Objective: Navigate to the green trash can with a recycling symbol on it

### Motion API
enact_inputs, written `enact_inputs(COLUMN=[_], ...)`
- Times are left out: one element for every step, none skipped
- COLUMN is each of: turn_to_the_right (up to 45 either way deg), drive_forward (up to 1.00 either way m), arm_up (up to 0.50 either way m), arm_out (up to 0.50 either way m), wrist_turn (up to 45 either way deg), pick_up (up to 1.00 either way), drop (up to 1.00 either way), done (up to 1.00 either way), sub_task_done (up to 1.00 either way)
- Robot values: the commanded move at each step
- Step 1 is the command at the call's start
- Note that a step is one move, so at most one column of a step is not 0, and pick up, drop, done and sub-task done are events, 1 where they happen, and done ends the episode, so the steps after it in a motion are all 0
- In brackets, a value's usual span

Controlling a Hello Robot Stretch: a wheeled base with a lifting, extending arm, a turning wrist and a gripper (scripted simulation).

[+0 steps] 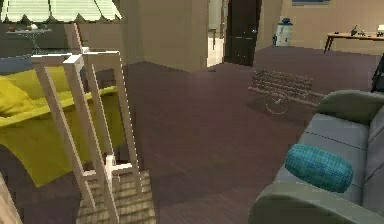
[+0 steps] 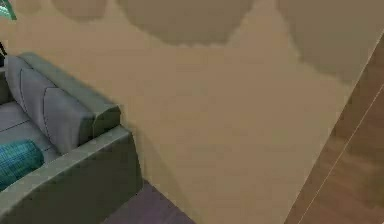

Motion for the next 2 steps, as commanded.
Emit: enact_inputs(turn_to_the_right=[0.0,9.0], drive_forward=[0.55,0.00], arm_up=[0.00,0.00], arm_out=[0.00,0.00], wrist_turn=[0.0,0.0], pick_up=[0.00,0.00], drop=[0.00,0.00], done=[0.00,0.00], sub_task_done=[0.00,0.00])
